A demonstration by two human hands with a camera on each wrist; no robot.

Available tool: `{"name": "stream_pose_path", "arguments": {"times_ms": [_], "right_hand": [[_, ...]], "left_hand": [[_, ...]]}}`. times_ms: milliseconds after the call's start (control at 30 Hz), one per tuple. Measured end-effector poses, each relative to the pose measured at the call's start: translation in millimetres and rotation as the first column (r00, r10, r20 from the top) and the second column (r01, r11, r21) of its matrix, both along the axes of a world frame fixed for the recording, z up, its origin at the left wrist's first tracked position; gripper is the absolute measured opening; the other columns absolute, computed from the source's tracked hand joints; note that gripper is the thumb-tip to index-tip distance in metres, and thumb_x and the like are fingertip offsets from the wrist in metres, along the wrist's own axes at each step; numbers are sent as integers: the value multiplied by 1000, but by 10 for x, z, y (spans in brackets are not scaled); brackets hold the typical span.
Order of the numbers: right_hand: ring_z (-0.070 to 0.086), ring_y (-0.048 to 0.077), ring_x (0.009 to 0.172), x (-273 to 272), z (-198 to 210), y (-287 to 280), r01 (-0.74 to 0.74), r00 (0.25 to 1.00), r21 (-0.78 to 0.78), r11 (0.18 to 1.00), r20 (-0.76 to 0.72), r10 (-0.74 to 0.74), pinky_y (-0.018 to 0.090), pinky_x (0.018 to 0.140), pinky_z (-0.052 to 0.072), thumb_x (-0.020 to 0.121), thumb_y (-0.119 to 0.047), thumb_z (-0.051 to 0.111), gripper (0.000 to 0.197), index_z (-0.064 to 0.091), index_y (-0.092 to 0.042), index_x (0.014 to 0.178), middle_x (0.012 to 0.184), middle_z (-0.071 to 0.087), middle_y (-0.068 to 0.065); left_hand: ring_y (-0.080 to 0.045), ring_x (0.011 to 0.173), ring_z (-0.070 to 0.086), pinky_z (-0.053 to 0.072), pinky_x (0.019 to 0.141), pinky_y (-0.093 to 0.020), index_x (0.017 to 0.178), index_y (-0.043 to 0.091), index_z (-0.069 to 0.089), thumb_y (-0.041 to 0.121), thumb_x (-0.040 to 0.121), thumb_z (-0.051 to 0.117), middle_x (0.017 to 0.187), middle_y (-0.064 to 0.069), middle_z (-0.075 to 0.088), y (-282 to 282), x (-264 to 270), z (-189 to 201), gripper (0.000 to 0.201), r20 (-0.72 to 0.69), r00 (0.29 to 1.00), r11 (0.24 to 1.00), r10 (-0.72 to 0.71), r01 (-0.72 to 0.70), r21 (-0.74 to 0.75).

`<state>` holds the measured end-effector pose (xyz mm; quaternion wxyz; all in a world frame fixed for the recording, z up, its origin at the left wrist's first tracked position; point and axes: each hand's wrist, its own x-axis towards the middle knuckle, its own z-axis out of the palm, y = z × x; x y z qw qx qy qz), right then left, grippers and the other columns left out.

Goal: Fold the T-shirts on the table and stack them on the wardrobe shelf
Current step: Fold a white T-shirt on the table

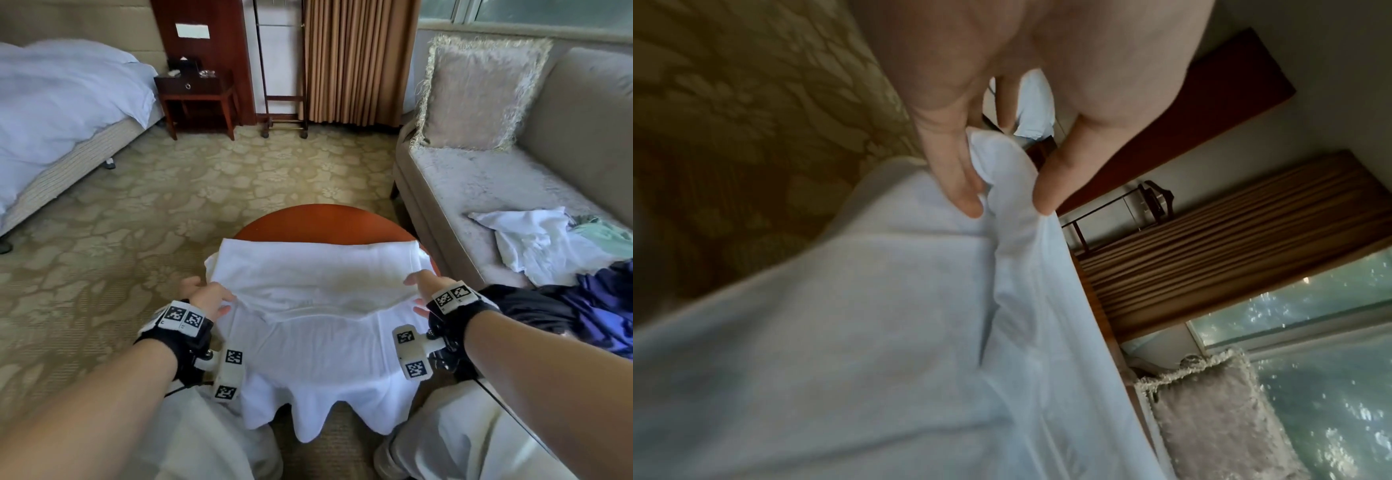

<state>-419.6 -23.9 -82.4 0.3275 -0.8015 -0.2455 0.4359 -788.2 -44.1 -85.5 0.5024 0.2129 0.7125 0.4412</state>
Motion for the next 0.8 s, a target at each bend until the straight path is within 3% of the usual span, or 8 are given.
{"name": "stream_pose_path", "arguments": {"times_ms": [67,167,267,367,500,600,667,800], "right_hand": [[67,25,81,-49,127,-72,-4,997,2,1000,-75,4,44,84,56,53,-40,74,47,55,-12,85,83,66,8],[61,20,79,-59,110,-39,18,989,-1,1000,-145,-18,38,91,52,78,-25,73,28,51,-10,87,85,60,8],[60,16,54,-29,71,21,-36,978,-68,997,-209,21,25,57,53,87,-18,68,21,55,-6,98,67,60,7],[49,15,28,-45,-14,47,-180,953,-99,979,-264,148,15,34,38,97,-21,53,27,52,-5,75,43,53,5],[64,8,45,-99,-67,56,-218,940,-3,976,-269,209,21,44,50,94,-7,54,14,49,-13,83,46,64,-4],[63,22,70,-147,204,-17,-47,949,39,998,-309,57,29,47,50,92,1,50,7,51,-6,90,81,63,12],[61,26,75,-141,389,-37,95,939,91,991,-339,-58,34,56,52,87,0,50,11,54,-6,95,89,59,14],[56,30,74,-64,418,-76,64,963,-16,998,-259,-66,37,54,49,88,-6,47,6,49,-2,92,88,52,13]], "left_hand": [[-19,90,57,47,73,-27,76,5,53,-12,89,52,103,-10,56,8,76,6,21,91,995,999,38,-38,-2],[-13,71,49,46,75,-25,66,9,54,-9,91,53,82,-6,52,59,103,-19,31,101,995,1000,19,-21,23],[-13,69,46,44,79,-29,64,9,56,-10,92,51,92,-11,53,149,21,-51,35,110,994,1000,16,-14,-17],[-14,67,45,43,73,-25,68,6,50,-10,95,47,78,-9,50,178,-19,-49,31,98,995,999,-25,29,-36],[-15,65,59,50,67,-21,73,3,56,-7,91,57,78,-10,59,165,-46,-8,21,64,997,999,-47,47,3],[-6,38,56,47,52,-17,60,5,54,-6,93,52,54,-7,58,188,-107,85,35,15,1000,999,-25,24,49],[-12,41,53,42,45,-19,53,4,46,-5,93,50,56,-11,48,205,-145,134,41,-50,998,998,23,-20,64],[-28,65,46,41,67,-35,76,-5,50,1,94,51,75,-16,47,179,-253,84,19,-137,990,996,-23,11,-85]]}}
